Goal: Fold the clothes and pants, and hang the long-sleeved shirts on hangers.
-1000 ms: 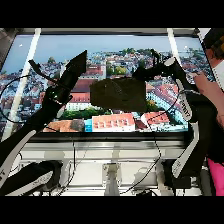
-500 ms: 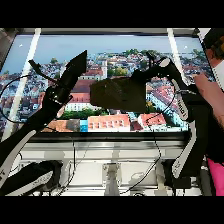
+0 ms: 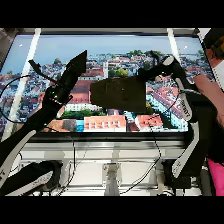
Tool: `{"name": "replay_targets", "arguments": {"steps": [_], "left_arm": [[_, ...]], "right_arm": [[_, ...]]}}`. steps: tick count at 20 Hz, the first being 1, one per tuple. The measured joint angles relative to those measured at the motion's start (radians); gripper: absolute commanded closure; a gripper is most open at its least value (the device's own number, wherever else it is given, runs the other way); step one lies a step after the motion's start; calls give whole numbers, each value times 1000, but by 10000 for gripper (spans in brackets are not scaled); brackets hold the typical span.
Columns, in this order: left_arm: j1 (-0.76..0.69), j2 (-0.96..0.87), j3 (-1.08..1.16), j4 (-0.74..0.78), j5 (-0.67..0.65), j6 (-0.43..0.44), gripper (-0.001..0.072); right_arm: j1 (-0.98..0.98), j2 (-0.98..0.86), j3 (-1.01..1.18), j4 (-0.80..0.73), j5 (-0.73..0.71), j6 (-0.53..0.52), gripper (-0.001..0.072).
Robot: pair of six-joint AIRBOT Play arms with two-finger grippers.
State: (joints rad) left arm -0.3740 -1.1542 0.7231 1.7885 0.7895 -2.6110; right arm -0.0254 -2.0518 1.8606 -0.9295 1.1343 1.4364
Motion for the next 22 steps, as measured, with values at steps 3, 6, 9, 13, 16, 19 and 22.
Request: {"name": "replay_targets", "arguments": {"steps": [3, 6, 9, 13, 16, 19, 22], "left_arm": [[0, 0, 0, 0, 0, 0, 50], [0, 0, 0, 0, 0, 0, 50], [0, 0, 0, 0, 0, 0, 50], [0, 0, 0, 0, 0, 0, 50], [0, 0, 0, 0, 0, 0, 50], [0, 0, 0, 0, 0, 0, 50], [0, 0, 0, 0, 0, 0, 50]], "right_arm": [[-46, 13, 0, -12, 2, 58, 412], [-64, 19, 13, -22, 14, 78, 90], [-73, 21, 51, -67, 70, 84, 88], [-94, 8, 81, -118, 223, 98, 42], [-105, -30, 89, -87, 350, 110, 25], [-107, -68, 91, -45, 434, 112, 26], [-107, -92, 92, -29, 472, 98, 26]]}}
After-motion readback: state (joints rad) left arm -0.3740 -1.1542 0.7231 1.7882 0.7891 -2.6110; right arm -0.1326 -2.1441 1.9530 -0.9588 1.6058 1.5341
